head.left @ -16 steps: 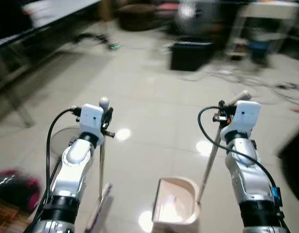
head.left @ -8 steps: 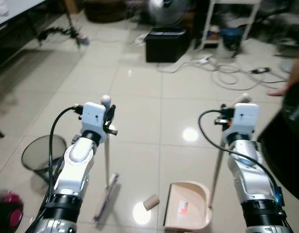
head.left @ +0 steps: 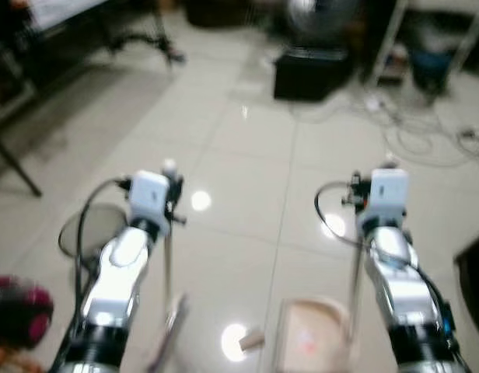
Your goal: Sweep floor
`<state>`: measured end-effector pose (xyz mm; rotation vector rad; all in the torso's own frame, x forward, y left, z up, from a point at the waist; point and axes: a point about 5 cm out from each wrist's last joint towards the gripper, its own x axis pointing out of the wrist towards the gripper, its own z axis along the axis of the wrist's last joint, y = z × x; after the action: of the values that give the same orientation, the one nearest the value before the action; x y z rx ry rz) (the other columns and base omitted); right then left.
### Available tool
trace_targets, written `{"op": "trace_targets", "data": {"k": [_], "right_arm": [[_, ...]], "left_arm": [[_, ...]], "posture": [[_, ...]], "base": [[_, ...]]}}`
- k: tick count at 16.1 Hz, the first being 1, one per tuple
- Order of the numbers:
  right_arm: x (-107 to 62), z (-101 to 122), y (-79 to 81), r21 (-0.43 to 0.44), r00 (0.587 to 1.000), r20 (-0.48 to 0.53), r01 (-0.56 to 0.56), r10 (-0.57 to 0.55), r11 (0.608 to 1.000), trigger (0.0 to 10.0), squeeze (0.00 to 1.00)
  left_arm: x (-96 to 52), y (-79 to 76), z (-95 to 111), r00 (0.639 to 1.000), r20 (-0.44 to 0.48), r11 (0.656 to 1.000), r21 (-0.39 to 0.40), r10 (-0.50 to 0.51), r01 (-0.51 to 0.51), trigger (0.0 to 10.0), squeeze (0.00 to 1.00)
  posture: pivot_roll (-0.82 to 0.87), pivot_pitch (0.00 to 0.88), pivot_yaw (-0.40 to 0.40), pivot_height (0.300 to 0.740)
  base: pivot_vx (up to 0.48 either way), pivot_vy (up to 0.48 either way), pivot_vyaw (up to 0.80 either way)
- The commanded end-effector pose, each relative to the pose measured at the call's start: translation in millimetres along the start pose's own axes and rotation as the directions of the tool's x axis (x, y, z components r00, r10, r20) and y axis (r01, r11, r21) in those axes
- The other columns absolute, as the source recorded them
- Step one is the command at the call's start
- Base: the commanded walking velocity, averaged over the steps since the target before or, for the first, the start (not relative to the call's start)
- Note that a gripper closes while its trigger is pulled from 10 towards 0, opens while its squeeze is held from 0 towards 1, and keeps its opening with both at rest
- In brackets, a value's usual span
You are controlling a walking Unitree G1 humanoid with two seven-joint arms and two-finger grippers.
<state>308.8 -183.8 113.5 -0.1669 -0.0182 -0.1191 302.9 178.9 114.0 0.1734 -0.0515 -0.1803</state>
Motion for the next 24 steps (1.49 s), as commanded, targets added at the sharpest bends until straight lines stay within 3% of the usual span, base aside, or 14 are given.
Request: {"op": "trace_targets", "data": {"k": [1, 4, 6, 10, 13, 17, 21, 24], "right_arm": [[-0.5, 5, 5.0, -0.002, 0.999, 0.041, -0.011, 0.012, 1.000, 10.0, 0.00], [-0.4, 4, 4.0, -0.019, 0.998, 0.058, -0.016, 0.017, 1.000, 10.0, 0.00], [0.9, 3, 2.2, -0.052, 0.992, 0.124, -0.024, 0.030, 0.998, 10.0, 0.00], [3.9, -1, 8.7, -0.066, 0.982, 0.170, -0.073, 0.083, 0.995, 10.0, 0.00], [6.6, -5, 26.6, -0.114, 0.962, 0.212, -0.147, 0.169, 0.983, 10.0, 0.00], [0.7, -19, 63.0, -0.169, 0.946, 0.190, -0.232, 0.263, 0.958, 10.0, 0.00], [-3.4, -26, 89.6, -0.092, 0.951, 0.165, -0.249, 0.261, 0.964, 10.0, 0.00], [-3.7, -24, 96.1, -0.069, 0.952, 0.173, -0.246, 0.254, 0.967, 10.0, 0.00]], "left_arm": [[-3.4, 6.8, 2, 1.000, 0.009, 0.999, 0.032, 0.019, -0.020, 10.0, 0.00], [-4.1, 6.5, 1, 0.999, 0.013, 0.999, 0.035, 0.030, -0.030, 10.0, 0.00], [-2.2, 5.8, -2, 0.998, 0.017, 0.998, 0.026, 0.052, -0.052, 10.0, 0.00], [2.7, 6.9, -8, 0.990, 0.024, 0.990, -0.046, 0.138, -0.137, 10.0, 0.00], [5.2, 1.4, -7, 0.986, 0.086, 0.987, -0.092, 0.142, -0.134, 10.0, 0.00], [9.4, -13.0, -13, 0.992, 0.089, 0.995, -0.060, 0.087, -0.082, 10.0, 0.00], [17.1, -26.2, -15, 0.993, 0.086, 0.993, -0.101, 0.075, -0.066, 10.0, 0.00], [22.2, -33.8, -14, 0.993, 0.086, 0.988, -0.139, 0.079, -0.067, 10.0, 0.00]], "posture": [[-0.01, 0.074, 0.007, 0.740], [0.00, 0.091, 0.007, 0.740], [0.00, 0.116, 0.009, 0.740], [0.01, 0.161, 0.003, 0.740], [0.02, 0.213, -0.004, 0.740], [0.04, 0.276, 0.003, 0.740], [0.06, 0.298, 0.005, 0.740], [0.06, 0.304, 0.010, 0.740]], "base": [[0.000, 0.000, 0.00], [0.000, 0.000, 0.00], [0.000, 0.000, 0.00], [0.000, 0.000, 0.00], [0.000, 0.000, 0.00], [0.000, 0.000, 0.00], [0.000, 0.000, 0.00], [0.000, 0.000, 0.00]]}}
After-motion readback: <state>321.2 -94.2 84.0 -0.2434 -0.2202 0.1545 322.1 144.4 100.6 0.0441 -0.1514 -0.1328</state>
